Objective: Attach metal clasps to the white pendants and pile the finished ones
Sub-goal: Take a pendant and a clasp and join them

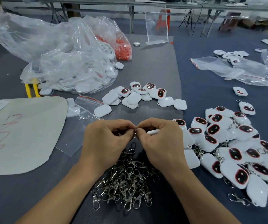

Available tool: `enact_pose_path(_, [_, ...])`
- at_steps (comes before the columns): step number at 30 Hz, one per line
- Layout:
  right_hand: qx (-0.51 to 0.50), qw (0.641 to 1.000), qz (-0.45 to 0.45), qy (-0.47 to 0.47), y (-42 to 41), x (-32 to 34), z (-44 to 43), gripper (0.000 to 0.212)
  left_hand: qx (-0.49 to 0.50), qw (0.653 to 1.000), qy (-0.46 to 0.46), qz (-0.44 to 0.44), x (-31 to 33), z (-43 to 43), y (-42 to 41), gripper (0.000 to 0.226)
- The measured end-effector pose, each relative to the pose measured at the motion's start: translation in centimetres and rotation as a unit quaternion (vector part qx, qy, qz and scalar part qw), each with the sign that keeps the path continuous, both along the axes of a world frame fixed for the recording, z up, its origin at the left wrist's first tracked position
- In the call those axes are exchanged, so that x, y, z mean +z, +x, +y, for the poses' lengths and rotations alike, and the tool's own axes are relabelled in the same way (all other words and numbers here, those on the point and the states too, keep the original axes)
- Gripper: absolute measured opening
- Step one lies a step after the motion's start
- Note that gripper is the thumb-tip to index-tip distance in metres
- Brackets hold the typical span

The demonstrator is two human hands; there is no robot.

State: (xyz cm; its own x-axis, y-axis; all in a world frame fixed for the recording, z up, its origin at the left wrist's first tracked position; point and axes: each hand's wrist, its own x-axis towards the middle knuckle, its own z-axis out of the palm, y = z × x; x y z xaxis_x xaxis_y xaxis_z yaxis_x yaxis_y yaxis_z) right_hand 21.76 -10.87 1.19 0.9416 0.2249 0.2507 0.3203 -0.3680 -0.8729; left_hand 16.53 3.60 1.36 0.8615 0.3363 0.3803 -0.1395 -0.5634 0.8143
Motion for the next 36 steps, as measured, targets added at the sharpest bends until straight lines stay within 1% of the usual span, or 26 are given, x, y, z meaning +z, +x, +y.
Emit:
enact_pose_path(2, [-0.001,1.0,-0.016,-0.001,-0.1,0.0,0.0,0.015,0.002,1.0,0.009,0.013,0.0,0.0,0.0,0.014])
enact_pose_path(4, [-0.003,0.999,-0.037,-0.006,-0.2,-0.1,0.0,0.014,-0.005,0.999,-0.005,0.034,0.0,0.1,0.0,0.013])
enact_pose_path(10, [0.004,0.996,-0.084,-0.034,0.0,-0.1,-0.4,0.014,-0.04,0.991,-0.099,0.081,0.2,0.9,0.6,0.011])
enact_pose_path(14, [0.023,0.992,-0.11,-0.052,0.1,0.0,-0.7,0.013,-0.056,0.989,-0.083,0.104,0.4,1.0,0.7,0.013])
enact_pose_path(19, [0.04,0.993,-0.105,-0.037,0.3,0.1,-0.8,0.013,-0.093,0.979,-0.131,0.125,0.4,1.0,0.9,0.013])
enact_pose_path(23, [0.061,0.994,-0.094,-0.019,0.3,0.4,-0.8,0.016,-0.098,0.969,-0.185,0.128,0.4,0.8,1.0,0.013])
enact_pose_path(28, [0.087,0.993,-0.084,-0.003,0.1,0.6,-0.8,0.017,-0.109,0.96,-0.22,0.133,0.5,0.6,0.6,0.006])
enact_pose_path(30, [0.087,0.993,-0.079,-0.003,-0.1,0.7,-0.6,0.015,-0.092,0.962,-0.224,0.128,0.5,0.3,0.5,0.008])
enact_pose_path(31, [0.08,0.994,-0.07,0.002,-0.1,0.7,-0.4,0.014,-0.072,0.967,-0.215,0.119,0.5,0.2,0.4,0.009])
enact_pose_path(32, [0.067,0.996,-0.053,0.012,0.0,0.6,-0.3,0.013,-0.045,0.976,-0.188,0.103,0.4,0.2,0.3,0.008])
enact_pose_path(33, [0.053,0.998,-0.028,0.022,0.1,0.5,-0.2,0.012,-0.014,0.987,-0.136,0.083,0.4,0.3,0.2,0.006])
enact_pose_path(35, [0.031,0.999,0.023,0.008,0.6,0.2,-0.3,0.017,0.042,0.998,0.02,0.049,0.3,0.6,-0.1,0.002])
enact_pose_path(36, [0.03,0.999,0.043,-0.014,0.9,0.0,-0.3,0.022,0.055,0.993,0.099,0.045,0.3,0.8,-0.2,0.004])
